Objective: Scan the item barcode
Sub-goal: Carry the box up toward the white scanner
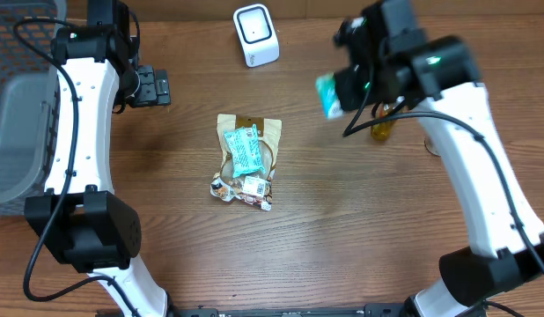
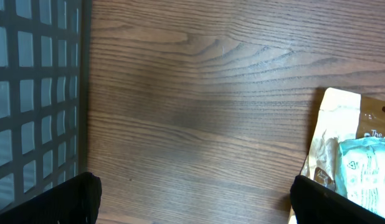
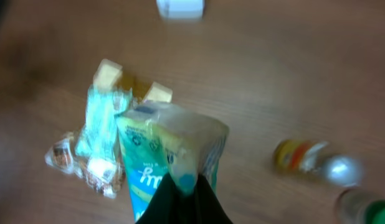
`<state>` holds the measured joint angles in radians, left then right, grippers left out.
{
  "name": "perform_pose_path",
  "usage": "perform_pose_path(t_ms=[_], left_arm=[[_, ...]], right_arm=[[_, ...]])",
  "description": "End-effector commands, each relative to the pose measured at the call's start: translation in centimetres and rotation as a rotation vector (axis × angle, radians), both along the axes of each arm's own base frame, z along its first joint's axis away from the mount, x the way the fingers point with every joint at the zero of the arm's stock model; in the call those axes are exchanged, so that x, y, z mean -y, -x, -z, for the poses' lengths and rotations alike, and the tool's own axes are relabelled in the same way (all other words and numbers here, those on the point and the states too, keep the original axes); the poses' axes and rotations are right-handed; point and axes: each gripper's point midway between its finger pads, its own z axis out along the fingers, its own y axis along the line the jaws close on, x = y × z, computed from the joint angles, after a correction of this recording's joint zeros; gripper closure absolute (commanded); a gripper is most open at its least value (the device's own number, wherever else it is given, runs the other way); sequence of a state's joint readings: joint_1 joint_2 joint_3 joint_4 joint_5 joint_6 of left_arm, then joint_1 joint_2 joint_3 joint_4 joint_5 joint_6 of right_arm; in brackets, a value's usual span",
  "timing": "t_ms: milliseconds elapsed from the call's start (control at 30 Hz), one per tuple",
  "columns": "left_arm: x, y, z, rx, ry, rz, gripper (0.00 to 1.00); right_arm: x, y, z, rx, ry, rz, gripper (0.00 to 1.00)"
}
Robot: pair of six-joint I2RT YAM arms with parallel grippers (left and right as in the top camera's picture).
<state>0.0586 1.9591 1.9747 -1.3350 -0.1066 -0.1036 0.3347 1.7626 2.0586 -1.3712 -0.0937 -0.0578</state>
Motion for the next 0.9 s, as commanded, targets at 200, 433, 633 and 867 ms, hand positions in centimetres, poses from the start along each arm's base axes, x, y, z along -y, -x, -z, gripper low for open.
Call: perform_pose_path(t_ms=[200,433,633,867], left_arm=[[0.2,-0.3,-0.6,0.018,-0.008,0.016,0.00],[0.2,-0.3,-0.6,0.018,-0.008,0.017,0.00],[0.2,-0.3,-0.6,0.018,-0.008,0.016,0.00],[0.2,-0.3,-0.6,0.018,-0.008,0.017,0.00]], right_arm=[[1.2,0.4,-13.7,0.361,-0.102,0.064,0.97],[0.5,-3.7,-12.8,0.427,-0.038,0.072,0.96],[-2.3,-8.8,-10.3,0.504,0.083,0.023,0.96],[-5.7,-14.3,-5.1,0.556,0.262,-0.082,0.96]])
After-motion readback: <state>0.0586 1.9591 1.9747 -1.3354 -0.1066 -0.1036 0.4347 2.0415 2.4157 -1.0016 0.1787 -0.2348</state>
